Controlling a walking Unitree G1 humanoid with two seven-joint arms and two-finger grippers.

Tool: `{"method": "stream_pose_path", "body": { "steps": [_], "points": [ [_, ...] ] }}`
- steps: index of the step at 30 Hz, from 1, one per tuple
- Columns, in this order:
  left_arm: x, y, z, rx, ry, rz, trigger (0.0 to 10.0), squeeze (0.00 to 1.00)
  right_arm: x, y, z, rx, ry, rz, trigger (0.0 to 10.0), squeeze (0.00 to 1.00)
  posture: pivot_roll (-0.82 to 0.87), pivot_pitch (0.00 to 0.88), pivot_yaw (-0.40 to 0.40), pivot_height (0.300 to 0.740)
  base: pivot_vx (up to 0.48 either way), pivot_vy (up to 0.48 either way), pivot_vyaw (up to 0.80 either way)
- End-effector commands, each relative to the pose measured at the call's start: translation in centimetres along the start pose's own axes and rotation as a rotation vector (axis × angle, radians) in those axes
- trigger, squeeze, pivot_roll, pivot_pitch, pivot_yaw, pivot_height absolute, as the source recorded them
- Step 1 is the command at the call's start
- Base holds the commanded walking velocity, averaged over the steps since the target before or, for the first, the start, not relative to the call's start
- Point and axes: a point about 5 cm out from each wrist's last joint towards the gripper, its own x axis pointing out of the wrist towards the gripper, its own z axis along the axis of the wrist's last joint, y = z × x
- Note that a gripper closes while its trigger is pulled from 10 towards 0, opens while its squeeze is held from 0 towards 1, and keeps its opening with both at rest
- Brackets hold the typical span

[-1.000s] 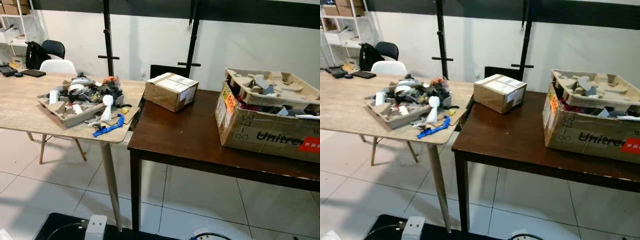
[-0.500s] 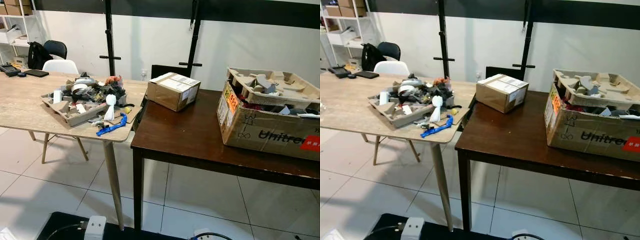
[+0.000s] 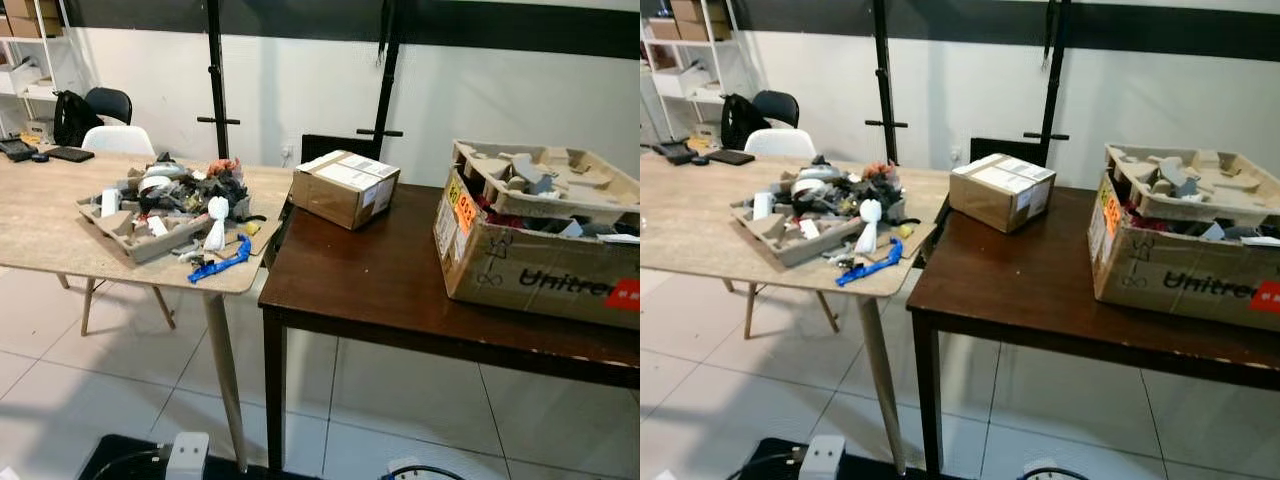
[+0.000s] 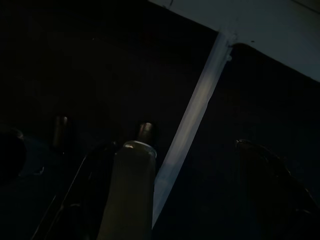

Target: Picking trash to rubbish bin

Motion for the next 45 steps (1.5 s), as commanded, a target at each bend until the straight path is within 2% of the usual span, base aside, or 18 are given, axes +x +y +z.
{"method": "stream_pose_path", "body": {
  "steps": [1,23,31,35,45],
  "points": [
    [-0.15,0.49,-0.38,-0.007,0.015,0.009,10.0,0.00,-0.01,0.02,-0.16,0.002,0.004,0.000,10.0,0.00,0.05,0.000,-0.026,0.740,0.292,0.000,0.00],
    [-0.15,0.50,-0.34,-0.002,0.016,0.000,10.0,0.00,-0.02,0.14,-0.34,-0.003,0.008,0.005,10.0,0.00,0.05,0.000,-0.027,0.740,0.286,0.000,0.00],
    [-0.10,0.38,-0.17,0.006,0.010,-0.003,10.0,0.00,-0.02,0.16,-0.37,-0.001,0.012,0.008,10.0,0.00,0.06,0.000,-0.024,0.740,0.000,0.000,0.00],
    [-0.08,0.32,-0.13,0.007,0.009,-0.006,10.0,0.00,-0.01,0.21,-0.61,0.032,0.033,0.010,10.0,0.00,0.06,0.000,-0.024,0.740,0.000,0.000,0.00],
    [-0.11,0.36,-0.17,0.012,0.010,-0.008,10.0,0.00,-0.01,0.15,-0.54,0.035,0.036,0.009,10.0,0.00,0.06,0.000,-0.023,0.740,0.000,0.000,-0.79]
  ]
}}
